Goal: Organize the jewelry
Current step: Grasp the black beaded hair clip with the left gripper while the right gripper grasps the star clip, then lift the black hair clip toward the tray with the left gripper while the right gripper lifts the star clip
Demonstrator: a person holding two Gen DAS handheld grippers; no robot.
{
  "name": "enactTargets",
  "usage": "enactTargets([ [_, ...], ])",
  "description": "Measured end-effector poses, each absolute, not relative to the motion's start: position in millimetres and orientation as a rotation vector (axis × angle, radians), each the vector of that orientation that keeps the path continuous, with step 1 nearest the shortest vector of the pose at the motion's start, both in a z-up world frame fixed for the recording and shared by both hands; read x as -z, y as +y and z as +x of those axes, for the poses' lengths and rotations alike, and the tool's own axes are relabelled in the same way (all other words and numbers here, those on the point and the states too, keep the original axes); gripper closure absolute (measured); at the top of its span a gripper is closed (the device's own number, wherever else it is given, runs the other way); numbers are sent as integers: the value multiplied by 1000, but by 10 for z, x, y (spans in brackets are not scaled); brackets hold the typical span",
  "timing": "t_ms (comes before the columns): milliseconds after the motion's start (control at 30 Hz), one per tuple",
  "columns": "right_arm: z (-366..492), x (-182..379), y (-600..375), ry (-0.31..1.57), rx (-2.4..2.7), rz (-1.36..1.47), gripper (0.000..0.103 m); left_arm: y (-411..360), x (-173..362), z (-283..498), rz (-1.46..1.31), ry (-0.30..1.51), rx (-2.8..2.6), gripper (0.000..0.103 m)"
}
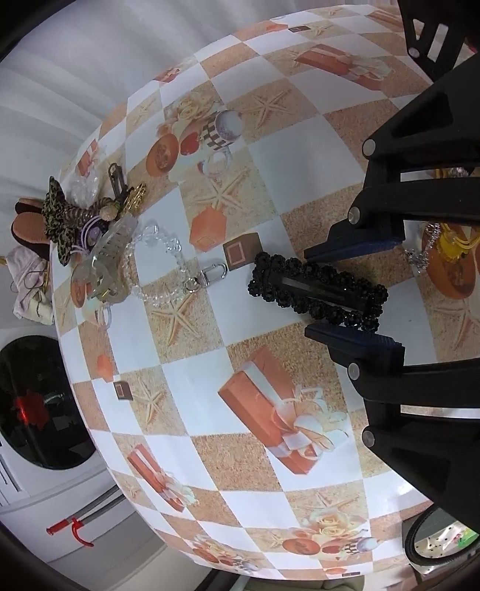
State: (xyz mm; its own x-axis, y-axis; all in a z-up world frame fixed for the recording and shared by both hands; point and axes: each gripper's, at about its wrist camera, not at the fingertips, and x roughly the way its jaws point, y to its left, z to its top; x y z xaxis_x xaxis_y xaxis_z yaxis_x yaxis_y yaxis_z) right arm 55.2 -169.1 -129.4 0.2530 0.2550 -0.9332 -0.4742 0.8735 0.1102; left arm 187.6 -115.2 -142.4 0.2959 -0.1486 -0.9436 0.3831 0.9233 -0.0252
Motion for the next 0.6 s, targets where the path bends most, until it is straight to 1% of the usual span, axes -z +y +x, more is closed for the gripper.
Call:
enactTargets([
  [333,594,1069,-2167,1274,-413,68,84,-919,1118,1579,175,1178,349,64],
  [600,473,976,-2298,1325,-339,186,84,-682,901,1227,103,1170,326,64],
])
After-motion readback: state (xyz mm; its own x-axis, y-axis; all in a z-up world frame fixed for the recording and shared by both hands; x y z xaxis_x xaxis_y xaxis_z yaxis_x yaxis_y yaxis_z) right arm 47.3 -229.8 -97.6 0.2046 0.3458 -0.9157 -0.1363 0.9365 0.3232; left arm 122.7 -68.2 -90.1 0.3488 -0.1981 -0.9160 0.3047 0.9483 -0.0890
